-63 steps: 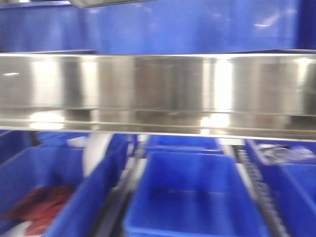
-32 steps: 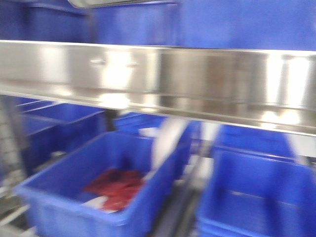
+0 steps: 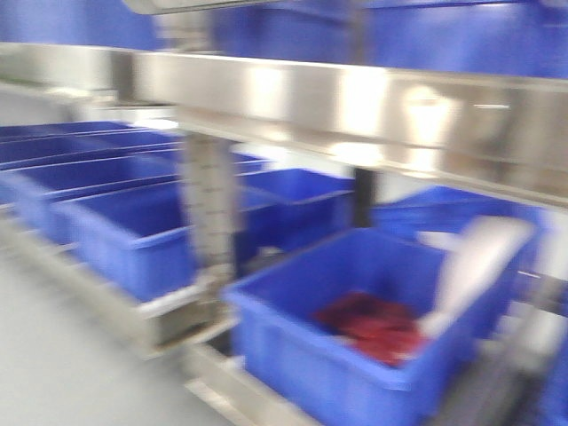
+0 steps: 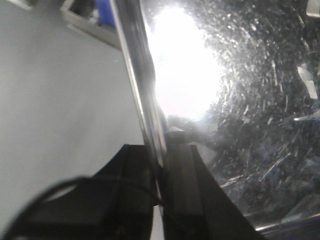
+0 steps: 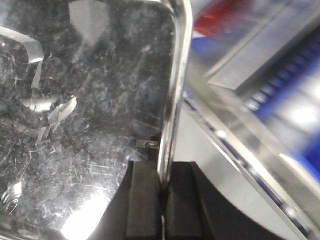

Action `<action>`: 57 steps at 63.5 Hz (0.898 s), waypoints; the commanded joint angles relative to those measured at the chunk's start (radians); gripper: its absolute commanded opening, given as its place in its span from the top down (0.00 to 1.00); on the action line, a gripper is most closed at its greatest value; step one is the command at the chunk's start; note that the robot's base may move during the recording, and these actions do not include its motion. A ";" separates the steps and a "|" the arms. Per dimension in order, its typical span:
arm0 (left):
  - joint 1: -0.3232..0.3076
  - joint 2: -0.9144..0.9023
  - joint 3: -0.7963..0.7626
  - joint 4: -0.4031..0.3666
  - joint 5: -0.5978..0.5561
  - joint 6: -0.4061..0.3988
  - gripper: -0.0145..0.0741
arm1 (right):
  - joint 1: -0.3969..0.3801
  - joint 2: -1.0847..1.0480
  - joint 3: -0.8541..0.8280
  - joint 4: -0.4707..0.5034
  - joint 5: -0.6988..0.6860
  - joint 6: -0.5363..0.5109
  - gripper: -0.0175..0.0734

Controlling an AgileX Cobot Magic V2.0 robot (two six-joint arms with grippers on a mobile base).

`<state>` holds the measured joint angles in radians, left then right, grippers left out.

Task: Stack silver trays without gaps
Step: 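Drive the base along the aisle carrying the tray in both grippers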

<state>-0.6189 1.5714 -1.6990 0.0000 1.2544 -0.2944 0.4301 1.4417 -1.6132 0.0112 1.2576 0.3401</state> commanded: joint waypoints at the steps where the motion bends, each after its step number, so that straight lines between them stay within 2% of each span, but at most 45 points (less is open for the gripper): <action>1: -0.019 -0.034 -0.020 -0.039 0.050 0.041 0.89 | 0.008 -0.044 -0.036 0.048 0.079 -0.020 0.75; 57: -0.019 -0.034 -0.020 -0.039 0.050 0.041 0.89 | 0.008 -0.044 -0.036 0.048 0.079 -0.020 0.75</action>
<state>-0.6189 1.5714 -1.6990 0.0000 1.2544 -0.2944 0.4301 1.4417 -1.6132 0.0112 1.2576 0.3401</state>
